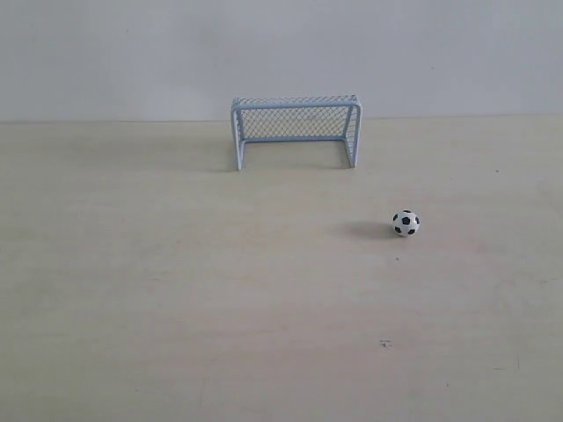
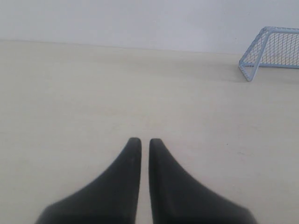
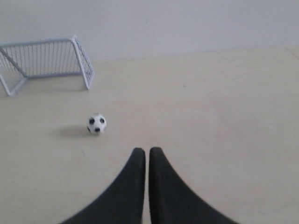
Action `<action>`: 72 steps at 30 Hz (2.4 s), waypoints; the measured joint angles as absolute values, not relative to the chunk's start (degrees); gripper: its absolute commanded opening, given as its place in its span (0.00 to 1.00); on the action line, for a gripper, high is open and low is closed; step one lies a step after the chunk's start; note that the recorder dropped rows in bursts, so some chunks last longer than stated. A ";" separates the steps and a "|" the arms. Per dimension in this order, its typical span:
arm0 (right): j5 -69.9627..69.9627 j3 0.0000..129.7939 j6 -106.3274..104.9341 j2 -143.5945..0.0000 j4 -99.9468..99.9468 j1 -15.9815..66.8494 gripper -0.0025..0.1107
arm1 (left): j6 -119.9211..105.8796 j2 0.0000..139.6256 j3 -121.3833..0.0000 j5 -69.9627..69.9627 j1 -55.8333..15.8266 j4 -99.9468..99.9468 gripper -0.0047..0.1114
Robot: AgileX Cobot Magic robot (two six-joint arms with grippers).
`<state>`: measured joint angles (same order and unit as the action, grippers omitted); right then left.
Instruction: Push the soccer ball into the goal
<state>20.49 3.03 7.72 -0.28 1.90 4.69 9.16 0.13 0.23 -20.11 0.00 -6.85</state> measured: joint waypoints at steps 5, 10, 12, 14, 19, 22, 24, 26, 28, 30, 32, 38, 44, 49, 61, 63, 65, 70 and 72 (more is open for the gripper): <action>20.49 12.11 7.72 -0.15 0.00 4.69 0.02 | 9.16 0.13 0.23 -20.11 0.00 -6.85 0.09; 21.94 18.74 7.72 -0.15 -1.51 4.69 0.02 | 9.16 0.13 0.23 -20.11 0.00 -6.85 0.09; 21.94 20.05 7.72 -0.15 -1.72 4.69 0.02 | 9.16 0.13 0.23 -20.11 0.00 -6.85 0.09; 21.32 20.55 7.72 -0.15 -1.72 4.69 0.02 | 9.16 0.13 0.23 -20.11 0.00 -6.85 0.09; 19.18 20.55 7.83 -0.15 -2.21 4.69 0.02 | 9.16 0.13 0.23 -20.11 0.00 -6.85 0.09; 17.85 20.55 8.70 -0.15 -2.24 4.69 0.02 | 9.16 0.13 0.23 -20.11 0.00 -6.85 0.09; 17.60 20.70 9.32 -0.15 -2.61 4.69 0.02 | 9.16 0.13 0.23 -20.11 0.00 -6.85 0.09; 17.03 20.68 8.55 -0.15 -3.04 4.69 0.02 | 9.16 0.13 0.23 -20.11 0.00 -6.85 0.09; 16.93 21.05 7.03 -0.15 -3.18 4.69 0.02 | 9.16 0.13 0.23 -20.11 0.00 -6.85 0.09; 17.25 21.81 5.76 -1.76 -3.28 4.69 0.02 | 9.16 0.13 0.23 -20.11 0.00 -6.85 0.09; 19.28 23.14 4.25 -5.52 -4.23 4.69 0.02 | 9.16 0.13 0.23 -20.11 0.00 -6.85 0.09; 25.10 29.46 -9.26 -23.06 -10.74 4.69 0.02 | 9.16 0.13 0.23 -20.11 0.00 -6.85 0.09; 30.88 39.17 -26.14 -42.39 -12.59 4.69 0.02 | 9.16 0.13 0.23 -20.11 0.00 -6.85 0.09; 40.81 47.35 -49.44 -57.42 -12.63 4.69 0.02 | 9.16 0.13 0.23 -20.11 0.00 -6.85 0.09; 50.13 69.43 -95.15 -83.37 -12.33 4.69 0.02 | 9.16 0.13 0.23 -20.11 0.00 -6.85 0.09; 51.44 72.63 -98.39 -88.01 -11.90 4.69 0.02 | 9.16 0.13 0.23 -20.11 0.00 -6.85 0.09; 52.04 74.98 -100.75 -91.97 -11.41 4.69 0.02 | 9.16 0.13 0.23 -20.11 0.00 -6.85 0.09; 49.90 77.10 -106.70 -100.14 -9.45 4.69 0.02 | 9.16 0.13 0.23 -20.07 0.00 -6.85 0.09; 49.07 77.21 -109.18 -102.78 -8.38 4.69 0.02 | 9.16 0.13 0.23 -19.98 0.00 -6.85 0.09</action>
